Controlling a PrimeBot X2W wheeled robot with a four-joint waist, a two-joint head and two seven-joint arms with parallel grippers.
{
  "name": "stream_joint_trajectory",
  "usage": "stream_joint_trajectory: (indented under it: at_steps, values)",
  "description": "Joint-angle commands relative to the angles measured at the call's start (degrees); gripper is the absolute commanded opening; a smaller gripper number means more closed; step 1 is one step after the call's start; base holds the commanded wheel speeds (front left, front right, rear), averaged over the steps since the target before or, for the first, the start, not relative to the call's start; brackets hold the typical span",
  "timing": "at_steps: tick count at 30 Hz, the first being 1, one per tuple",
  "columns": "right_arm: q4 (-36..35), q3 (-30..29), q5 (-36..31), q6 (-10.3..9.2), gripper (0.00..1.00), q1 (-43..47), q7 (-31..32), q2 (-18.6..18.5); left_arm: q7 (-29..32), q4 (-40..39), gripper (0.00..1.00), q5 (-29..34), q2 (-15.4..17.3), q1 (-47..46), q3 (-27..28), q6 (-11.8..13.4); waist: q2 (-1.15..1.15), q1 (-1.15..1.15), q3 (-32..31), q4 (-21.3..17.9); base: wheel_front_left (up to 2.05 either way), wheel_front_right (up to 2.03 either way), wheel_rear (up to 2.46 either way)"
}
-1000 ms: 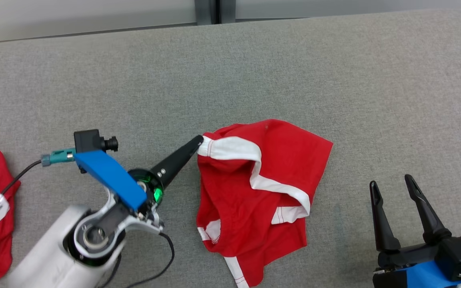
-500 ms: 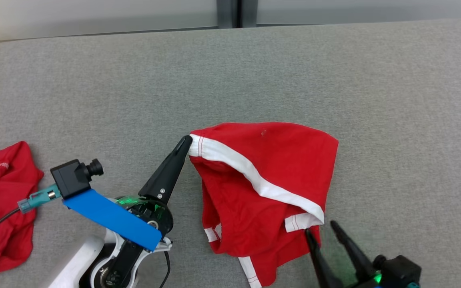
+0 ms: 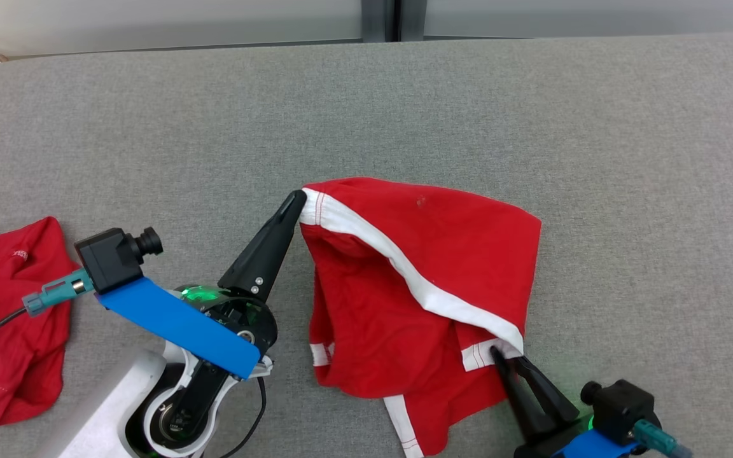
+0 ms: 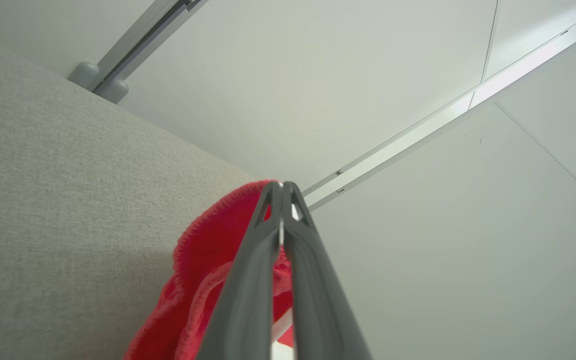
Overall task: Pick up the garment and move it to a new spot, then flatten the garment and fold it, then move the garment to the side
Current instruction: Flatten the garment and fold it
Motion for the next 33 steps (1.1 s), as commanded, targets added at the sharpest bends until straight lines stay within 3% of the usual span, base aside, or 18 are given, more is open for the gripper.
stream_joint_trajectory:
  at_steps: [1, 9, 13, 23, 29, 33]
  values:
    - [0.13, -0.46, -0.96, 0.00, 0.00, -1.50, -0.21, -0.47, -0.56, 0.06, 0.00, 0.36, 0.27, -0.99, 0.10, -0.46, 0.00, 0.00, -0.07, -0.28, 0.00, 0.00, 0.00]
    - [-5.59, -6.90, -7.64, -0.01, 0.00, -4.10, -0.21, -2.24, -0.82, -0.80, 0.00, 1.92, 1.35, -5.68, 0.45, -0.47, 0.00, 0.00, 0.10, -1.61, 0.00, 0.00, 0.00]
    - [-9.15, -10.46, -11.72, -0.01, 0.00, -9.07, -0.21, -7.01, 2.21, -0.30, 0.00, 3.30, 1.24, -13.38, 0.45, -0.47, 0.00, 0.00, 1.39, -2.81, 0.00, 0.00, 0.00]
    - [-5.45, -12.42, -13.25, -0.01, 0.00, -38.67, 2.00, -22.59, 8.57, 11.58, 0.00, 7.56, -5.90, -43.07, 1.20, -0.46, 0.00, 0.00, 8.21, -6.44, 0.00, 0.00, 0.00]
    - [-1.13, -13.67, -15.90, -0.01, 0.00, -57.99, 2.19, -25.44, 4.07, 20.59, 0.00, 11.67, -10.65, -58.62, 1.70, -0.30, 0.00, 0.00, 12.62, -7.57, 0.00, 0.00, 0.00]
    - [0.47, -11.41, -17.44, -0.01, 0.00, -63.54, 1.38, -24.75, -0.90, 23.79, 0.00, 11.61, -11.86, -61.39, 1.21, -0.29, 0.00, 0.00, 14.80, -7.57, 0.00, 0.00, 0.00]
